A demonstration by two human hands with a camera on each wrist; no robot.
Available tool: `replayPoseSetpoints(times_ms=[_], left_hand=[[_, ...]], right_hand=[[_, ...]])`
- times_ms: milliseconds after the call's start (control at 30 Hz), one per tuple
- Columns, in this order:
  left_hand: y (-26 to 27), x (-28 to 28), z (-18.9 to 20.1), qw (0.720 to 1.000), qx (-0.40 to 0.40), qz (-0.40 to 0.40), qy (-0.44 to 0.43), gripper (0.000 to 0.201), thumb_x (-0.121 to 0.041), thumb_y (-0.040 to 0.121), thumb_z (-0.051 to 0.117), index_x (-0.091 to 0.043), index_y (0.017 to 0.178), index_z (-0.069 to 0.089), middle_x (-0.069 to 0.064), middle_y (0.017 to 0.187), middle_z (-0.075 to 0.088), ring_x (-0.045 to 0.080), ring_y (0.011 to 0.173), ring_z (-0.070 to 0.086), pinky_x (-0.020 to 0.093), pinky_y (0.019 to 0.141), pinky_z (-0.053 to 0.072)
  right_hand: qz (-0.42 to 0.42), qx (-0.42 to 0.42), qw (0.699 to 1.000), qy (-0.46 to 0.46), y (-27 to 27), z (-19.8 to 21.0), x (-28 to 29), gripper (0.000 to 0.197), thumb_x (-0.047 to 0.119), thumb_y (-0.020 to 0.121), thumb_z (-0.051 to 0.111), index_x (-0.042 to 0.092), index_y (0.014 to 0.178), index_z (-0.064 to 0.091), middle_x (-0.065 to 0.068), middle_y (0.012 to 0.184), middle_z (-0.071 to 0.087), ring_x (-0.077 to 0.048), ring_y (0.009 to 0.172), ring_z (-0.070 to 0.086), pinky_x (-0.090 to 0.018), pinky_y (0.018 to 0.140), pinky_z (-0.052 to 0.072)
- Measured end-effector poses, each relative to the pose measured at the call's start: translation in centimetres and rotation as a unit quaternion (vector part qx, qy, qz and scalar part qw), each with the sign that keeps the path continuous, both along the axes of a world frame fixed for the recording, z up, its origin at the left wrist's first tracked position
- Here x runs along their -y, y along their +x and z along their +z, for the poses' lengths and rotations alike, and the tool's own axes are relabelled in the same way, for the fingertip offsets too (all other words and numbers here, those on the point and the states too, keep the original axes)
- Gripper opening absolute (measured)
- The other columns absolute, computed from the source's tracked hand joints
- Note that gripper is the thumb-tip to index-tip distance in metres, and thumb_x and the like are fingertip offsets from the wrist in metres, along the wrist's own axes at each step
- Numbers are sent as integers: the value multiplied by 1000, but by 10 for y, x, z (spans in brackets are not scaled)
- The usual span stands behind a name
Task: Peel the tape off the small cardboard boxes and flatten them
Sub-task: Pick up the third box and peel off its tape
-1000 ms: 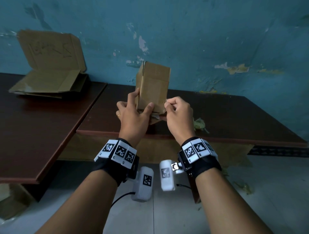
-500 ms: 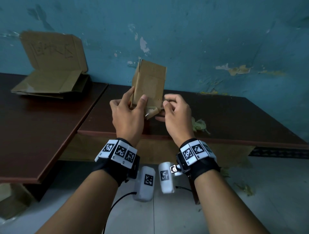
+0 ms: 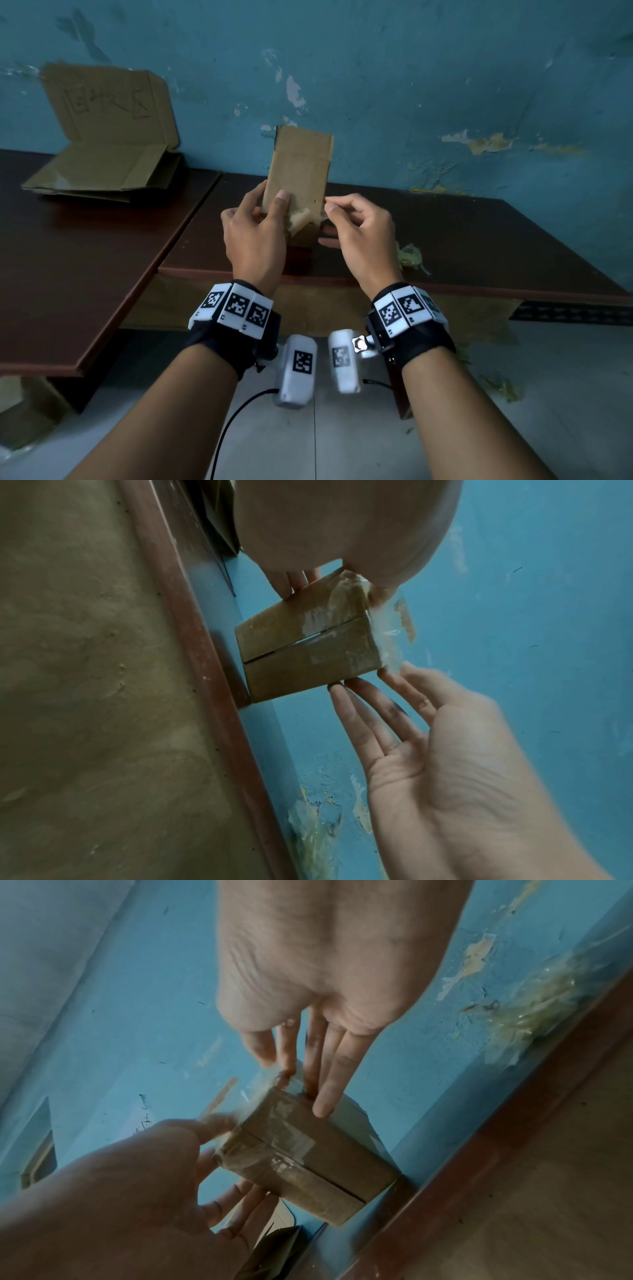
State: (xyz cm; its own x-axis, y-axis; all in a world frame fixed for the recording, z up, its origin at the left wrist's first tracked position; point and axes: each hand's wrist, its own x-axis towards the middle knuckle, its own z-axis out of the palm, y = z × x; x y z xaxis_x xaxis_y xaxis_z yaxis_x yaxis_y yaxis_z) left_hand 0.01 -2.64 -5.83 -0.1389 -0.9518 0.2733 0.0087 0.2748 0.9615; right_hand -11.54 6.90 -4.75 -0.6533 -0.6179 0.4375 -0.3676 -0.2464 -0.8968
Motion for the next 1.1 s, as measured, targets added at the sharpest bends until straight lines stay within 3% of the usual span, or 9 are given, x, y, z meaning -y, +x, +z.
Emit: replayPoseSetpoints(times_ms=[67, 167, 300, 567, 700, 800, 933, 1033, 1100], left_hand=[[1, 2, -1, 1000, -1, 1, 1, 44, -56, 100, 65, -41, 142, 66, -3, 126, 50, 5, 104, 60, 14, 84, 44], [1, 6, -3, 1000, -5, -1, -1, 48, -61, 98, 64, -41, 142, 66, -1, 128, 55, 12, 111, 64, 31, 100, 53], [-3, 8, -4, 999, -25, -34, 21, 53, -56, 97, 66, -38, 147, 62, -11, 120, 42, 12, 118, 58, 38, 111, 51], [-8, 6, -9, 992, -17, -124, -8, 77, -67, 74, 67, -55, 149, 53, -16, 123, 39, 26, 134, 49, 48, 116, 47], [-7, -1, -4, 990, 20, -135, -34, 86, -63, 77, 66, -51, 159, 42, -8, 136, 41, 21, 136, 35, 34, 118, 36], [-8, -5, -4, 987, 22, -152, -45, 90, -59, 82, 71, -47, 163, 36, -6, 144, 41, 15, 132, 33, 17, 104, 32], [-11, -5, -7, 986, 8, -151, -67, 86, -40, 93, 80, -40, 166, 34, -8, 144, 41, -16, 125, 34, -1, 100, 34], [-12, 0, -10, 987, 10, -145, -70, 91, -60, 81, 75, -43, 163, 39, -9, 140, 48, 19, 139, 45, 36, 119, 44], [-11, 0, -11, 987, 8, -141, -75, 92, -69, 76, 71, -45, 161, 43, -11, 135, 52, 24, 135, 52, 48, 117, 46]], right_hand=[[22, 4, 1000, 4, -1, 2, -3, 16, 18, 101, 70, 11, 112, 80, -7, 101, 79, -20, 99, 77, -44, 76, 68], [42, -6, 999, 21, 0, 3, -4, 27, 14, 99, 73, 9, 125, 76, -5, 105, 79, -17, 98, 78, -39, 82, 67], [29, -20, 999, 25, 0, 1, -1, 29, 10, 100, 73, 8, 129, 74, -4, 114, 76, -12, 100, 78, -35, 80, 67], [-35, 7, 999, -10, -9, -1, 5, 13, 10, 105, 65, 10, 96, 74, -12, 106, 76, -20, 97, 78, -36, 79, 67], [-66, -8, 998, -4, -11, -2, 5, 14, 13, 107, 62, 6, 96, 66, -14, 114, 71, -22, 102, 75, -32, 78, 67], [-99, -28, 995, 5, -10, -3, 6, 15, 17, 107, 61, 12, 93, 62, -10, 117, 66, -19, 101, 74, -32, 76, 67], [-116, 6, 993, -5, -6, -1, 5, 17, 13, 102, 66, 7, 86, 62, -7, 98, 72, -10, 80, 77, -39, 74, 68], [-110, 40, 992, -38, -3, 2, 5, 24, 9, 98, 70, 3, 77, 60, -15, 86, 74, -16, 78, 79, -40, 72, 68], [-104, 58, 992, -47, -3, 4, 4, 26, 10, 98, 72, -1, 77, 61, -20, 86, 74, -21, 80, 80, -40, 72, 68]])
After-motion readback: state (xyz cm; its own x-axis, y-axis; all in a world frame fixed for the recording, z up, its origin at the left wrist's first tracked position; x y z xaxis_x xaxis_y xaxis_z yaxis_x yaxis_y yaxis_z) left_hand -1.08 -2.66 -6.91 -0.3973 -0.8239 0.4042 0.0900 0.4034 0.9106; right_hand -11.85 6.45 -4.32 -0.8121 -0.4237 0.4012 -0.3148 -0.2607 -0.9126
